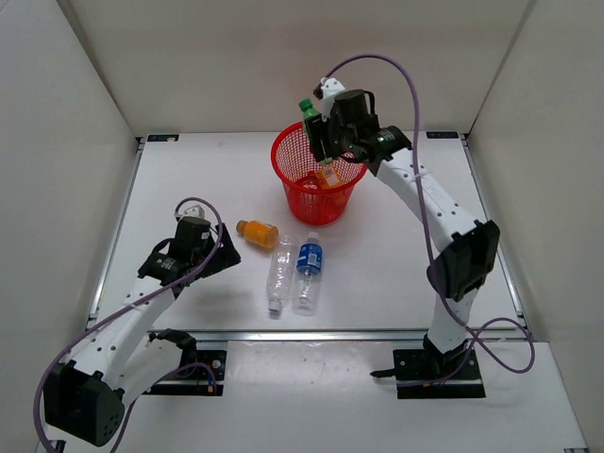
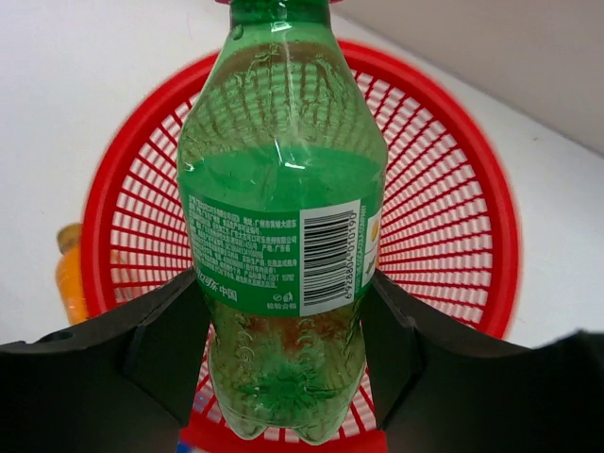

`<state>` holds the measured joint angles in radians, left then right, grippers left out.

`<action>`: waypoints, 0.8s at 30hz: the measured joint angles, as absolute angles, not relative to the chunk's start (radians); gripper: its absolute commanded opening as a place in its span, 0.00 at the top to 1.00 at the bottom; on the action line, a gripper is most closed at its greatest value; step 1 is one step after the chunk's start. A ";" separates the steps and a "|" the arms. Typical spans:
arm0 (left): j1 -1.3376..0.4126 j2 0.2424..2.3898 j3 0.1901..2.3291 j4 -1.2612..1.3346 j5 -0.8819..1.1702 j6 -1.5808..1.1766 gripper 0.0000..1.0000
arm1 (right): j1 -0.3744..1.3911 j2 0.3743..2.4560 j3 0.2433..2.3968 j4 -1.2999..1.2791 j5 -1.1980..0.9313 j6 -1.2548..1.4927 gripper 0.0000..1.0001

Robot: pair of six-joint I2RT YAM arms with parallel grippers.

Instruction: Put the plastic bottles in the bin

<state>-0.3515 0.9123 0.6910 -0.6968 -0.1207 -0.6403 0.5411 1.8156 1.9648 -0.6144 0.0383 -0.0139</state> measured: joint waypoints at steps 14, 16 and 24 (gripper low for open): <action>-0.331 1.148 0.697 -0.513 -0.116 -0.798 0.01 | 0.552 1.774 1.916 -0.645 0.047 -0.055 0.01; -0.326 1.194 0.719 -0.458 -0.114 -0.836 0.01 | 0.554 1.664 1.813 -0.620 0.091 -0.053 0.01; -0.331 1.424 0.836 -0.294 -0.124 -0.958 0.02 | 0.356 1.294 1.404 -0.619 0.110 0.071 0.00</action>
<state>-0.3305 1.4242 0.8364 -0.2943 -0.1242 -0.9581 0.3561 1.2942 1.4036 -0.6193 0.1101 0.0711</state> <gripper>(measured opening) 0.988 0.993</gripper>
